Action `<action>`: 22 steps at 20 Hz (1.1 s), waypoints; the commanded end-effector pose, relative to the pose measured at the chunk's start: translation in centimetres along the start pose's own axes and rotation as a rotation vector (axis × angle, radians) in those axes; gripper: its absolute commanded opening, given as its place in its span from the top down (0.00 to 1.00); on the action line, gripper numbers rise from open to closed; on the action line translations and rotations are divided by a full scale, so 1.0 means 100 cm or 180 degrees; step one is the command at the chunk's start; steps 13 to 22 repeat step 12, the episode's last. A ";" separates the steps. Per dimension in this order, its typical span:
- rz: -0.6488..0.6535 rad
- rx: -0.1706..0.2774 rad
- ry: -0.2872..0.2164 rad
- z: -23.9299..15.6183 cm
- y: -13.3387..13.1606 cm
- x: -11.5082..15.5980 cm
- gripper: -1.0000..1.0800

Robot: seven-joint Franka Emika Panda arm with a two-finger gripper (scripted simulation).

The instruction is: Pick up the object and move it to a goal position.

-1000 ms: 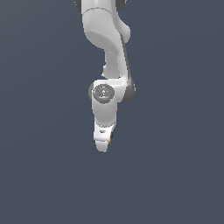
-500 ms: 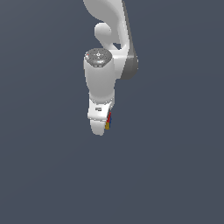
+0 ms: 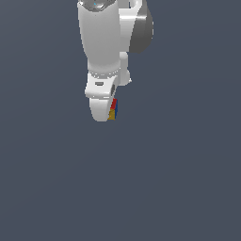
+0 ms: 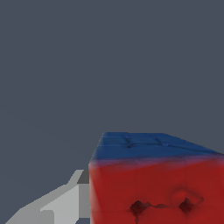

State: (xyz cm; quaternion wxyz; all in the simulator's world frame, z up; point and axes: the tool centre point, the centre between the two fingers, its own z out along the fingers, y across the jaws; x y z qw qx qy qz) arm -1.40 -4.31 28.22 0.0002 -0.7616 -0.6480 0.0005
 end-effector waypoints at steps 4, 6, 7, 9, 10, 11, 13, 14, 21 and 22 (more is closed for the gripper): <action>0.0000 -0.0003 0.0003 -0.037 -0.008 -0.005 1.00; 0.0002 -0.0003 0.0005 -0.045 -0.009 -0.006 1.00; 0.0002 -0.0003 0.0005 -0.048 -0.009 -0.006 1.00; 0.0004 -0.0003 0.0004 -0.052 -0.010 -0.007 1.00; 0.0004 -0.0003 0.0004 -0.053 -0.010 -0.007 1.00; 0.0004 -0.0003 0.0004 -0.053 -0.009 -0.008 1.00; 0.0005 -0.0003 0.0002 -0.053 -0.009 -0.008 1.00; 0.0005 -0.0003 0.0002 -0.053 -0.009 -0.008 1.00; 0.0005 -0.0003 0.0002 -0.053 -0.009 -0.008 1.00; 0.0005 -0.0003 0.0002 -0.053 -0.009 -0.008 1.00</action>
